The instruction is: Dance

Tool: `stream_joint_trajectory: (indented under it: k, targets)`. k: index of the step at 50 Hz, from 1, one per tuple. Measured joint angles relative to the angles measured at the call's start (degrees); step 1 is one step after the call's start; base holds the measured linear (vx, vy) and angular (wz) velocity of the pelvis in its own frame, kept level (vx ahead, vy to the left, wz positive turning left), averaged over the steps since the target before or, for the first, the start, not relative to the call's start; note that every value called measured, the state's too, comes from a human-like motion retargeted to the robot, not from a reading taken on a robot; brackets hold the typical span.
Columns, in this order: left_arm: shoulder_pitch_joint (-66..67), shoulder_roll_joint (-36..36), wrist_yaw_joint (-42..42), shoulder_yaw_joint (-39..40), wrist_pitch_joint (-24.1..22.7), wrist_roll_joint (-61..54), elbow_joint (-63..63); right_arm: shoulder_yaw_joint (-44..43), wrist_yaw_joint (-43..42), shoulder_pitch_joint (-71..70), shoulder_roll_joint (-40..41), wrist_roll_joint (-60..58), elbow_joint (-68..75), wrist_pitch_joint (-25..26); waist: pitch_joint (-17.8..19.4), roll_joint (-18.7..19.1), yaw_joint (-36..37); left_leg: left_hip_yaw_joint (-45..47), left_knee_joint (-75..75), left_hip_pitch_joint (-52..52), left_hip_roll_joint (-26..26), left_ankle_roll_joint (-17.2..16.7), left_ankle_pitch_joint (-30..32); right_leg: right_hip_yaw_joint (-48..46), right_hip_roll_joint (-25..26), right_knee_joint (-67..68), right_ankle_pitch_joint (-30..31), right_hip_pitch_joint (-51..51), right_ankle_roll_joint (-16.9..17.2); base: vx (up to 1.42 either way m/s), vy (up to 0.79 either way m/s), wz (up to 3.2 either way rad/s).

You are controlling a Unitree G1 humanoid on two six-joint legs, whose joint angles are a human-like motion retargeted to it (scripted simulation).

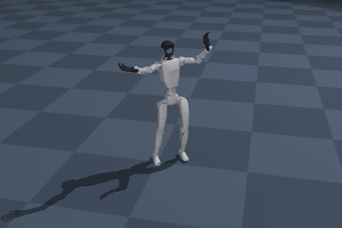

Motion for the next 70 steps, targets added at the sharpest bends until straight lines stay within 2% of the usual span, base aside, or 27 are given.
stream_joint_trajectory:
  k: [2, 3, 5, 10, 12, 15, 17, 20, 25, 29, 33, 36, 40, 42, 45, 49, 52, 54, 58, 62, 65, 67, 70]
  targets:
    - [-3.9, -3.9, 0.0, 6.8, 8.1, -16.3, 12.2, 11.3, -0.6, -1.8, -0.2, -11.5, -7.5, -0.2, 0.3, 0.2, 2.1, 3.6, -6.6, 4.2, 0.7, 0.1, 3.3, 1.2, -0.3, 2.3, -0.4, -1.1, 0.0, -0.09, 0.05, -0.45]
    - [-5.0, -4.6, 0.5, 10.2, 10.2, -24.0, 16.7, 16.5, -0.6, -3.1, -0.7, -17.2, -10.7, 0.9, 0.4, 0.5, 2.6, 4.7, -9.4, 5.8, 0.7, 0.2, 4.7, 1.5, -0.4, 3.4, -0.6, -1.6, 0.2, -0.06, 0.14, -0.38]
    - [-5.9, -4.2, 1.0, 17.4, 10.8, -40.1, 24.3, 26.1, 1.6, -5.4, -1.7, -27.9, -16.6, 3.0, 0.6, 1.5, 3.8, 7.1, -13.8, 8.6, 0.6, 0.6, 6.9, 2.6, -0.4, 6.1, -1.4, -2.7, 0.7, -0.07, 0.18, -0.48]
    - [2.7, 2.3, -4.5, 34.5, -3.3, -83.8, 41.9, 48.2, 4.0, -12.1, -5.1, -56.4, -32.0, 7.8, 0.7, 4.6, 8.3, 12.2, -20.2, 12.4, -0.3, 1.5, 10.1, 7.8, 0.9, 15.7, -4.5, -8.0, 2.0, -0.03, 0.18, -0.69]
    - [7.4, 2.3, -6.1, 42.5, -8.8, -97.7, 45.2, 54.2, 2.7, -13.2, -6.8, -67.4, -38.1, 9.9, 1.3, 4.8, 9.6, 13.1, -21.2, 13.2, -1.1, 1.8, 10.1, 9.1, 1.3, 20.2, -5.8, -10.3, 2.7, -0.08, 0.08, -0.34]
    - [13.6, 0.5, -12.9, 53.7, -18.9, -116.3, 46.8, 61.4, -5.8, -15.6, -10.9, -88.7, -45.8, 10.6, 3.4, 4.3, 10.9, 12.0, -21.5, 14.1, -2.6, 1.7, 9.4, 9.3, 0.5, 25.5, -8.0, -12.2, 3.7, -0.1, -0.03, 0.12]
    - [13.4, 0.7, -16.9, 55.5, -21.2, -126.6, 47.8, 65.0, -16.8, -19.3, -15.0, -102.1, -49.6, 9.7, 6.0, 3.0, 10.8, 10.6, -21.4, 14.8, -3.9, 1.4, 9.0, 8.9, -0.1, 27.0, -8.6, -12.4, 3.4, -0.17, -0.18, 0.42]
    - [9.9, 1.9, -18.3, 53.2, -21.0, -129.4, 48.4, 67.0, -29.5, -23.8, -17.8, -113.0, -49.6, 5.2, 8.6, 1.5, 10.1, 8.9, -21.2, 15.3, -4.8, 1.6, 8.9, 6.6, -1.5, 25.7, -8.2, -11.2, 2.5, -0.1, -0.22, 0.45]
    - [9.3, 6.6, -17.2, 47.1, -21.3, -119.1, 46.4, 64.7, -27.1, -26.1, -12.6, -109.0, -42.9, 6.2, 5.4, 2.9, 7.2, 9.0, -19.5, 12.0, -1.9, 2.0, 9.0, 5.5, -0.5, 14.4, -3.8, -7.6, 1.5, 0.08, -0.05, 0.03]
    - [12.8, 10.9, -12.6, 46.7, -19.2, -114.0, 46.3, 64.3, -26.3, -27.2, -10.4, -107.8, -43.7, 3.0, 2.8, 2.9, 4.8, 8.2, -17.1, 8.8, -0.7, 1.3, 8.3, 5.1, -0.7, 8.7, -1.9, -6.3, 1.1, 0.1, 0.01, 0.02]
    - [18.2, 11.7, -6.3, 52.1, -19.0, -109.0, 47.6, 64.3, -25.2, -25.0, -12.0, -105.5, -50.6, -1.2, 3.9, 2.3, 3.4, 7.7, -17.1, 9.0, -0.6, 1.2, 8.3, 5.1, -0.6, 8.7, -1.9, -6.0, 1.2, -0.03, -0.03, 0.07]
    - [22.9, 7.8, -6.7, 59.1, -19.4, -108.1, 48.6, 67.3, -21.6, -22.6, -15.5, -107.5, -57.8, -1.6, 5.0, 1.5, 4.9, 7.8, -18.7, 10.6, -1.3, 1.2, 8.9, 6.4, -0.4, 12.9, -3.4, -7.6, 1.8, -0.09, -0.02, -0.1]
    - [28.2, 2.3, -14.3, 67.9, -19.7, -119.1, 49.6, 75.6, -19.1, -23.7, -18.8, -119.2, -65.0, 1.4, 6.3, 0.7, 7.0, 9.6, -21.5, 13.1, -1.9, 1.1, 9.5, 8.1, 0.5, 21.1, -6.1, -11.0, 2.6, -0.08, -0.04, -0.22]
    - [28.6, 1.2, -16.9, 70.6, -20.4, -126.4, 50.5, 79.4, -21.9, -27.0, -20.0, -123.9, -66.1, 4.2, 7.5, 0.2, 7.5, 10.4, -22.3, 14.6, -2.5, 1.0, 9.1, 8.4, 0.7, 24.7, -7.2, -12.4, 2.3, -0.1, -0.04, -0.15]
    - [27.1, 0.2, -17.9, 70.6, -23.4, -129.6, 51.2, 81.1, -29.0, -31.0, -19.8, -126.7, -62.0, 4.7, 9.0, 0.4, 7.7, 9.7, -22.2, 15.7, -3.1, 0.7, 8.7, 9.5, 1.1, 26.6, -7.4, -12.7, 1.5, -0.07, -0.02, -0.08]
    - [20.0, 1.7, -15.6, 60.9, -26.4, -117.1, 48.7, 75.1, -31.8, -32.1, -16.7, -122.2, -47.4, 12.7, 7.8, 2.3, 5.7, 10.1, -21.4, 14.9, -1.8, 1.3, 8.5, 8.7, 1.4, 20.5, -5.2, -10.3, 0.7, 0.0, 0.0, 0.0]
    - [11.3, 3.3, -9.6, 46.9, -28.1, -98.1, 43.0, 64.8, -33.6, -28.7, -14.0, -113.9, -34.9, 19.2, 5.5, 2.8, 4.1, 9.6, -20.0, 13.1, -0.1, 1.1, 7.8, 8.0, 1.5, 13.9, -2.9, -8.1, 0.6, 0.1, 0.0, -0.04]
    - [5.5, 3.2, -6.0, 35.8, -25.8, -82.6, 36.7, 55.7, -33.9, -24.7, -12.7, -104.3, -27.2, 22.5, 4.1, 2.3, 3.2, 8.4, -18.3, 11.7, 0.6, 0.6, 6.8, 6.7, 0.9, 9.9, -1.7, -6.5, 0.5, 0.09, 0.01, 0.09]
    - [-0.4, 4.6, -10.0, 17.1, -18.5, -55.6, 22.1, 39.5, -30.6, -20.4, -9.6, -76.6, -13.8, 25.4, 3.0, 1.3, 1.2, 6.1, -13.1, 8.3, 1.4, 0.2, 4.1, 4.1, 0.5, 3.8, 0.3, -3.5, -0.2, 0.01, -0.03, 0.1]
    - [-1.6, 7.9, -15.2, 3.6, -13.7, -30.8, 5.3, 26.4, -15.3, -18.0, -11.8, -46.5, -0.9, 22.9, 2.8, 0.9, -0.2, 4.1, -6.3, 4.8, 2.4, -0.2, 0.7, 2.1, 0.9, 0.6, 1.5, -1.4, -0.8, 0.08, -0.04, 0.23]
    - [-1.5, 12.1, -16.5, -3.8, -14.7, -14.2, -9.2, 16.8, -2.1, -15.5, -15.2, -24.8, 8.9, 23.6, 3.1, 1.0, -1.0, 2.9, 0.8, 1.4, 3.2, -0.9, -2.8, 0.9, 1.3, -0.9, 1.7, -0.3, -1.1, 0.06, 0.0, 0.29]
    - [-1.2, 14.9, -16.1, -6.8, -16.1, -4.3, -18.4, 7.4, 0.3, -13.1, -15.0, -12.1, 12.0, 25.3, 3.3, 2.0, -2.6, -0.5, 6.6, -2.0, 2.9, -1.6, -5.1, 0.3, 1.6, -1.3, 1.2, 0.1, -0.8, 0.0, 0.03, 0.61]
    - [-0.6, 19.1, -12.9, -10.0, -17.9, 7.3, -31.0, -8.7, 1.8, -6.4, -12.6, 10.3, 11.7, 24.1, 4.2, 3.6, -5.3, -4.0, 14.2, -6.3, 3.1, -2.4, -8.3, -0.2, 2.2, -1.4, 0.0, 0.0, 0.1, -0.08, 0.08, 0.61]
